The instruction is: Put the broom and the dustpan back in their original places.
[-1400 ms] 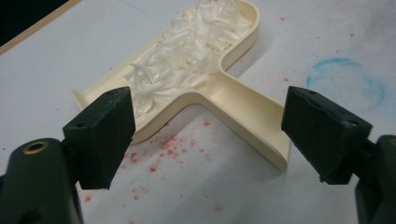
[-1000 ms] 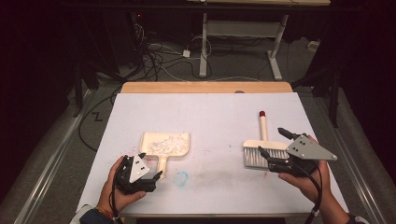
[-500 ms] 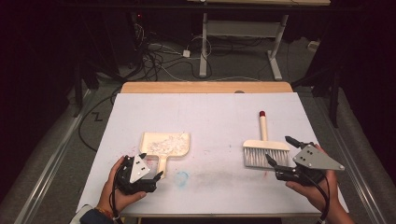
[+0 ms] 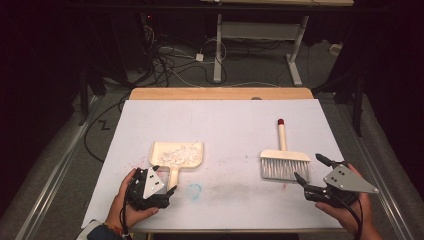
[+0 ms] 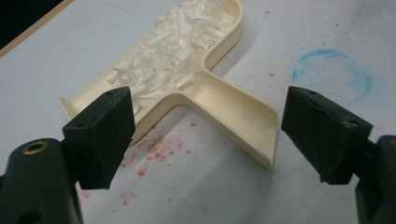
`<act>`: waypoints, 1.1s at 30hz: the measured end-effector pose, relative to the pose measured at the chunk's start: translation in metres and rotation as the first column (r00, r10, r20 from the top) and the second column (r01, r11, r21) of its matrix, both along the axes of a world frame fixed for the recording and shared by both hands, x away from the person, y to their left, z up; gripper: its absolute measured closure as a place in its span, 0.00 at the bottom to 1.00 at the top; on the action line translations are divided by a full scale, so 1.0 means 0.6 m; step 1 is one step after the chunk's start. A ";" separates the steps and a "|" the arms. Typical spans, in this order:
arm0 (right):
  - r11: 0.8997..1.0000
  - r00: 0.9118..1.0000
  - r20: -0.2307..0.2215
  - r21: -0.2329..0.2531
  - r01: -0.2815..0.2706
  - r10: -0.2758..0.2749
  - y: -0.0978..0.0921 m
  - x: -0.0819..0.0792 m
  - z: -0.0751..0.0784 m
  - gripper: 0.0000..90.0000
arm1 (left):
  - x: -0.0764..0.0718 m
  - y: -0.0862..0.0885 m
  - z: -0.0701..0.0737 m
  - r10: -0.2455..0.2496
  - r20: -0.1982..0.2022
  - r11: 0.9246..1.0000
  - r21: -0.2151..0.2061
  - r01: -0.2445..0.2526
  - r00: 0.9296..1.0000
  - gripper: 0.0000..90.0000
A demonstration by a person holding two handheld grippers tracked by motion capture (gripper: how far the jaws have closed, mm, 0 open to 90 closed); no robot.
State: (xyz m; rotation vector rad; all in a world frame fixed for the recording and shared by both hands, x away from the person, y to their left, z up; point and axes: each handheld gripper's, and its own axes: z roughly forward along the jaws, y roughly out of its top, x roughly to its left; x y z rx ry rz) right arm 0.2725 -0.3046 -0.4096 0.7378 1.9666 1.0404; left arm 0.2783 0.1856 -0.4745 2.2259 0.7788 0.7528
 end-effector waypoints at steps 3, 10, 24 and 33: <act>1.000 1.000 -0.009 -0.004 0.005 -0.005 -0.008 -0.002 -0.009 0.22 | 0.000 -0.001 0.000 -0.003 0.001 1.000 0.002 0.003 1.000 0.19; 1.000 1.000 -0.028 -0.017 0.010 -0.011 -0.026 -0.008 -0.034 0.22 | 0.000 -0.002 -0.001 -0.007 -0.001 1.000 -0.006 0.007 1.000 0.19; 1.000 0.997 -0.077 0.018 0.025 -0.023 -0.048 -0.016 -0.071 0.22 | -0.004 -0.002 0.002 -0.007 0.005 1.000 -0.004 0.007 1.000 0.19; 1.000 0.998 -0.061 0.017 0.006 -0.005 -0.044 -0.022 -0.066 0.22 | -0.009 -0.002 0.002 -0.017 0.007 1.000 0.000 0.017 1.000 0.19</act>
